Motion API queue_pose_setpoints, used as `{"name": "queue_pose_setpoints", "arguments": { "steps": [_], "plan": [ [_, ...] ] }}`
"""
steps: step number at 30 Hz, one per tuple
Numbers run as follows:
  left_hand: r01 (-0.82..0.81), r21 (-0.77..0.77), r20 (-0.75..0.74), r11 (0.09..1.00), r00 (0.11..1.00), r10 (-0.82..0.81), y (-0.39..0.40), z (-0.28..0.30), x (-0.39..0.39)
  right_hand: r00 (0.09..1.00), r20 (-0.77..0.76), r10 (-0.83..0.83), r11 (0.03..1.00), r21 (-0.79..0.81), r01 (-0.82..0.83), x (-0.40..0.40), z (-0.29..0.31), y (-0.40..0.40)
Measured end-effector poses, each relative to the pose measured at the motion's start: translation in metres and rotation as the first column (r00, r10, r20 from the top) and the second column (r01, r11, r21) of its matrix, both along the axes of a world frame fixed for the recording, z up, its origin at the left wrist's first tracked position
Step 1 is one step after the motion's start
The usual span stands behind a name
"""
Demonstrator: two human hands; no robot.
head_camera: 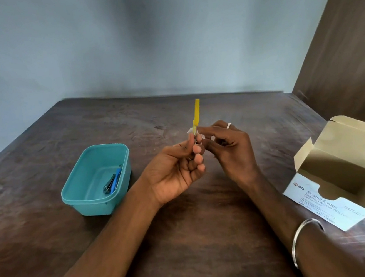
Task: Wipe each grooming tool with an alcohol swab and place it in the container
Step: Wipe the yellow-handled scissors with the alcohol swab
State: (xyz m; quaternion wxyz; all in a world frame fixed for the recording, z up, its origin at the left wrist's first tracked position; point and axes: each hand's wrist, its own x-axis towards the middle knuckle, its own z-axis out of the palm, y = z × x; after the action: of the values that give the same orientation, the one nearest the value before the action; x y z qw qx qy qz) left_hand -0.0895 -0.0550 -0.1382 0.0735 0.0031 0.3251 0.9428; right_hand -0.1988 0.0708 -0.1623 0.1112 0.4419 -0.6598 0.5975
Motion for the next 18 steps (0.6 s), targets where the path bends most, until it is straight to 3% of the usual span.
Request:
{"name": "queue_pose_setpoints", "arguments": {
  "steps": [7,11,13,15,18],
  "plan": [
    [0.089,0.107,-0.001,0.990,0.996,-0.089,-0.008,-0.004,-0.001,0.988,-0.136,-0.080,0.997,0.012,0.083,0.000,0.002,0.000],
    [0.012,-0.039,-0.005,0.999,1.000,-0.012,-0.012,0.002,-0.002,0.986,-0.148,-0.081,0.994,0.054,0.090,-0.003,0.002,0.003],
    [-0.164,-0.185,0.033,0.969,0.984,0.173,-0.012,0.007,-0.001,0.985,-0.141,-0.096,0.991,0.080,0.108,-0.005,0.003,0.004],
    [-0.387,-0.340,0.008,0.857,0.910,0.414,-0.010,0.009,-0.003,0.989,-0.100,-0.110,0.988,0.094,0.120,-0.005,0.004,0.005],
    [-0.650,-0.507,-0.143,0.567,0.712,0.688,-0.012,0.005,-0.007,0.993,0.019,-0.116,0.988,0.102,0.113,-0.003,0.005,0.006]
  ]
}}
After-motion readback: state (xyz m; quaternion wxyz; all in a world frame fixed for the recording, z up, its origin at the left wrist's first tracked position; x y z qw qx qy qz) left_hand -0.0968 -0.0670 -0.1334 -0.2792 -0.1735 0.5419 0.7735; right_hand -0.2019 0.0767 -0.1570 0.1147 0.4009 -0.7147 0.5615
